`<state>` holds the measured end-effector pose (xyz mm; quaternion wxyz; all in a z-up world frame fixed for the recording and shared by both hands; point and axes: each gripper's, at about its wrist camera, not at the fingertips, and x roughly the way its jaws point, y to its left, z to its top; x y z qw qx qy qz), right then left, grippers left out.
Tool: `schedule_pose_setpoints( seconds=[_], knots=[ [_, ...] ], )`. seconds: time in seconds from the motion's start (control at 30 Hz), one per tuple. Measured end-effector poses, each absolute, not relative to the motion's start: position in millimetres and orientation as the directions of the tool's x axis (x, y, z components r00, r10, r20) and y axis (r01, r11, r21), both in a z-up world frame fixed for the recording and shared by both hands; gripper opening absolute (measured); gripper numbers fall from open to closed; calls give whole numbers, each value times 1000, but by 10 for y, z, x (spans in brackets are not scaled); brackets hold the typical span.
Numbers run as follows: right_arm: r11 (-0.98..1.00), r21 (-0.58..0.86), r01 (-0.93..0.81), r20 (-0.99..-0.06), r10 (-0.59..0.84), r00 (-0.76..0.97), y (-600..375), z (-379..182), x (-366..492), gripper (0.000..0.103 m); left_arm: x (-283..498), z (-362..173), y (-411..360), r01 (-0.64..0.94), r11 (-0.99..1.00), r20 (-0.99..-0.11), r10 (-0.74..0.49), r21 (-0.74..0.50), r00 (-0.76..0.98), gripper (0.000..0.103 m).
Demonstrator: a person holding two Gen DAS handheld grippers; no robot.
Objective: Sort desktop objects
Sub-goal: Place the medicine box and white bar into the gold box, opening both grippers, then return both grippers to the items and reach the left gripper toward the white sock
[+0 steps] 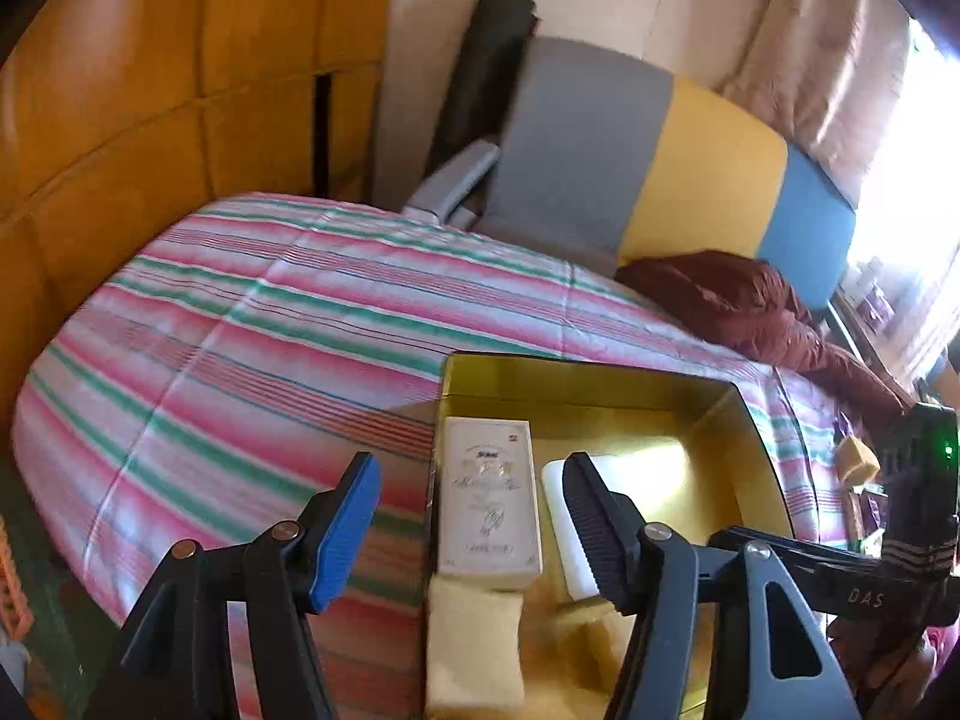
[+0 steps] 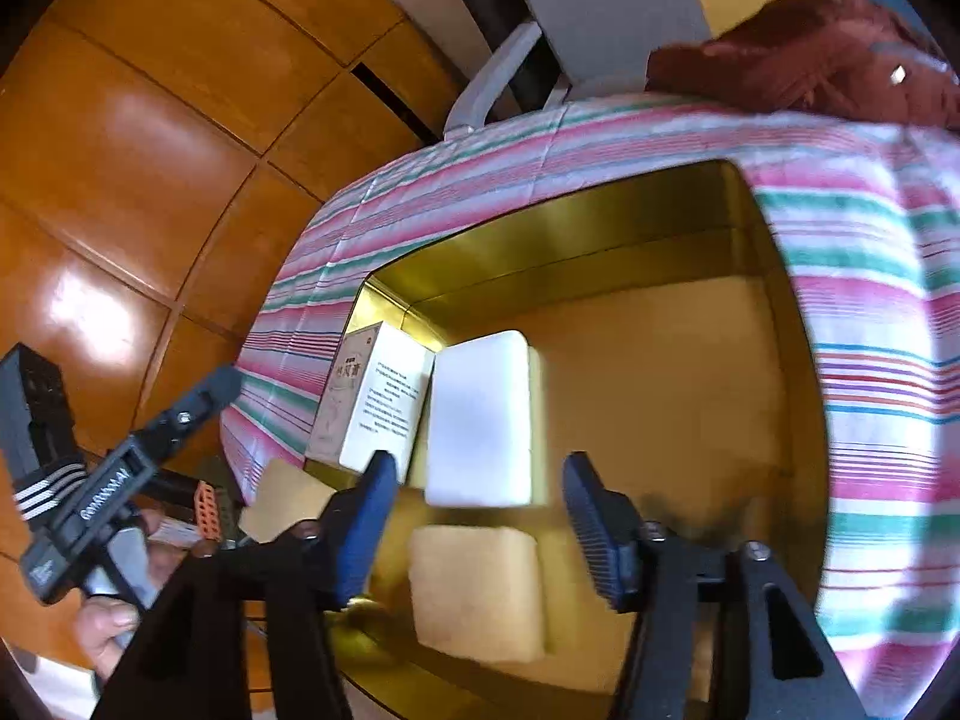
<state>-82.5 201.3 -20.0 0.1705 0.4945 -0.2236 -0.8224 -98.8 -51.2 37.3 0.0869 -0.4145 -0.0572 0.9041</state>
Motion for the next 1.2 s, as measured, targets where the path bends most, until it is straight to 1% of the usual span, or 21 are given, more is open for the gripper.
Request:
schedule_pose_setpoints(
  seconds=[0.07,0.17,0.27,0.37,0.4,0.43,0.47,0.6,0.73,0.83,0.97,1.2],
  knots=[
    [-861,503,74,-741,-473,-477,2011,-136,-721,71,-803,437,-492,-108,-979,-715,198,-171,-671,62],
    [-899,428,93,-747,-409,-524,2016,-28,-550,80,-556,513,-409,-130,-979,-682,202,-156,-703,62],
    [-928,356,111,-732,-351,-584,2082,84,-321,86,-361,540,-307,-166,-970,-666,242,-177,-706,62],
    [-941,322,105,-715,-314,-625,2221,170,-153,90,-255,487,-176,-211,-947,-673,322,-244,-666,62],
    [-947,306,96,-711,-295,-639,2290,195,-78,90,-230,467,-117,-231,-937,-676,350,-263,-649,60],
    [-955,287,81,-707,-268,-654,2377,219,6,90,-200,448,-26,-264,-925,-679,381,-274,-627,56],
    [-960,273,67,-706,-247,-664,2450,234,77,92,-176,435,39,-281,-919,-680,393,-276,-619,54],
    [-972,233,-31,-722,-152,-675,2842,203,376,93,-35,427,354,-385,-880,-677,463,-277,-573,54],
    [-948,272,-167,-746,-99,-658,3387,106,699,93,53,378,710,-473,-832,-691,524,-290,-497,56],
    [-918,288,-273,-756,-43,-654,3800,116,967,93,148,345,978,-523,-805,-707,542,-281,-455,56],
    [-876,285,-390,-766,36,-641,4293,185,1322,97,293,325,1306,-596,-747,-715,586,-293,-383,56],
    [-747,372,-550,-746,112,-656,5059,266,1865,101,425,231,1721,-656,-674,-733,626,-339,-265,56]
  ],
)
